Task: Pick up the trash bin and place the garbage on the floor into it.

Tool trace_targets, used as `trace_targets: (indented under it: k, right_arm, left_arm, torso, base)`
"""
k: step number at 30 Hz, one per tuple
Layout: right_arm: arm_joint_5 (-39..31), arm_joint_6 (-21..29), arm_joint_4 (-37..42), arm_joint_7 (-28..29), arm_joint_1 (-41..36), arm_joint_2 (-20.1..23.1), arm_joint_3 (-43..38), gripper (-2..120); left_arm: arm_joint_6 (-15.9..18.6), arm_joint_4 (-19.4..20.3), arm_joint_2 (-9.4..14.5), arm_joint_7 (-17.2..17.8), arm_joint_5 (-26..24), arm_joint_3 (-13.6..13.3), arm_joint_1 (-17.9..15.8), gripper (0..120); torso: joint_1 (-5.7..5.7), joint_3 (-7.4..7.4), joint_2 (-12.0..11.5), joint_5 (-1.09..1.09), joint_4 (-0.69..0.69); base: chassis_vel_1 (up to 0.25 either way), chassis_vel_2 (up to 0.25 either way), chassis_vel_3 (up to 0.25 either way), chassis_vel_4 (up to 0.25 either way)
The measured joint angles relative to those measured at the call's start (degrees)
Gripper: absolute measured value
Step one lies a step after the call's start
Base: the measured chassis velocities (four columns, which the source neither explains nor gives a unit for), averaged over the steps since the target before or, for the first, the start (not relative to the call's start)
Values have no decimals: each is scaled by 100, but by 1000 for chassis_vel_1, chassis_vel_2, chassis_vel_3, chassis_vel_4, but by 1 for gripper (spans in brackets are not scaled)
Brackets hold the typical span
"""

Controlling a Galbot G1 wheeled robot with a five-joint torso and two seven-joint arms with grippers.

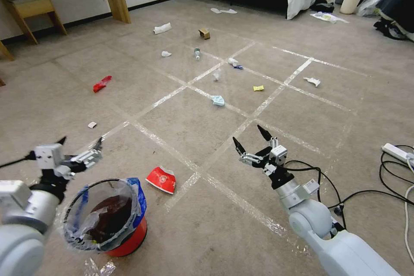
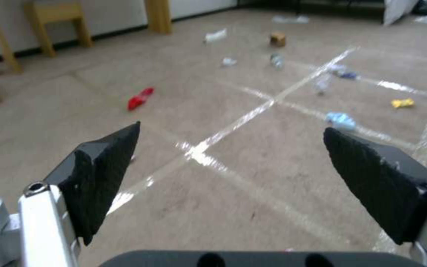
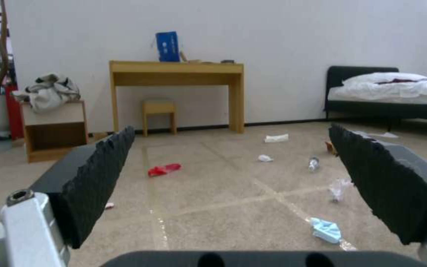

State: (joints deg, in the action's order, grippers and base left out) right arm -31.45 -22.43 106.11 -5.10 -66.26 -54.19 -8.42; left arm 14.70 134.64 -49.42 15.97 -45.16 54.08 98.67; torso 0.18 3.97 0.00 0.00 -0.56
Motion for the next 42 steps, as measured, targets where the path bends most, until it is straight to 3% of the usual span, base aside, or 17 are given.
trace_targets:
  k: [3, 6, 8, 9, 11, 14, 16, 21, 23, 26, 30, 35, 42]
  right_arm:
    - [5, -11, 0, -21, -20, 0, -20, 100]
    - [5, -11, 0, -23, -21, 1, -23, 100]
    - [4, -22, 0, -36, -22, 8, -42, 100]
    - [4, -22, 0, -36, -22, 8, -42, 100]
    - [3, -35, 0, -51, -14, 15, -51, 100]
    - [2, -45, -5, -59, -10, 15, -51, 100]
    - [4, -75, -12, -91, -25, 5, -59, 100]
    - [13, -116, -10, -142, -97, 11, -113, 100]
    - [21, -177, -18, -208, -145, 15, -184, 100]
    - [40, -216, -18, -248, -239, 14, -231, 100]
    - [100, -277, 6, -287, -399, 13, -306, 100]
    - [108, -288, 29, -302, -449, 13, -348, 100]
    - [140, -316, 84, -316, -576, 24, -448, 100]
  left_arm:
    - [264, 74, 240, 245, -382, 273, 157, 98]
    - [330, 92, 278, 289, -449, 324, 198, 98]
    - [648, 178, 433, 431, -783, 613, 471, 98]
    - [648, 178, 433, 431, -783, 613, 471, 98]
    - [1001, 244, 565, 472, -1103, 967, 786, 98]
    - [1168, 277, 636, 511, -1371, 1156, 934, 98]
    - [1517, 326, 735, 708, -1918, 1429, 1147, 98]
    - [1816, 425, 722, 1032, -2305, 1437, 1393, 98]
    - [1977, 506, 665, 1308, -2681, 1227, 1517, 98]
    - [2062, 553, 645, 1401, -2924, 1056, 1565, 98]
    - [2313, 538, 681, 1488, -3476, 1092, 1698, 98]
    - [2487, 470, 700, 1462, -3560, 1099, 1769, 98]
    - [2478, -31, 767, 1379, -3531, 990, 1605, 98]
  torso:
    - [0, 0, 0, -1, 0]
    - [0, 0, 0, 0, 0]
    - [0, 0, 0, -1, 0]
    - [0, 0, 0, -1, 0]
    - [0, 0, 0, 1, 2]
    - [0, 0, 0, 0, 2]
    - [0, 0, 0, 1, 1]
    - [0, 0, 0, 0, 1]
    - [0, 0, 0, 0, 1]
    - [0, 0, 0, 0, 1]
    - [0, 0, 0, 1, 0]
    - [0, 0, 0, 1, 1]
    - [0, 0, 0, 0, 0]
  base:
    - [0, 0, 0, 0]
    - [0, 0, 0, 0]
    - [0, 0, 0, 0]
    - [0, 0, 0, 0]
    - [0, 0, 0, 0]
    - [0, 0, 0, 0]
    - [0, 0, 0, 0]
    - [0, 0, 0, 0]
    - [0, 0, 0, 0]
    - [0, 0, 0, 0]
    - [0, 0, 0, 0]
    - [0, 0, 0, 0]
    - [0, 0, 0, 0]
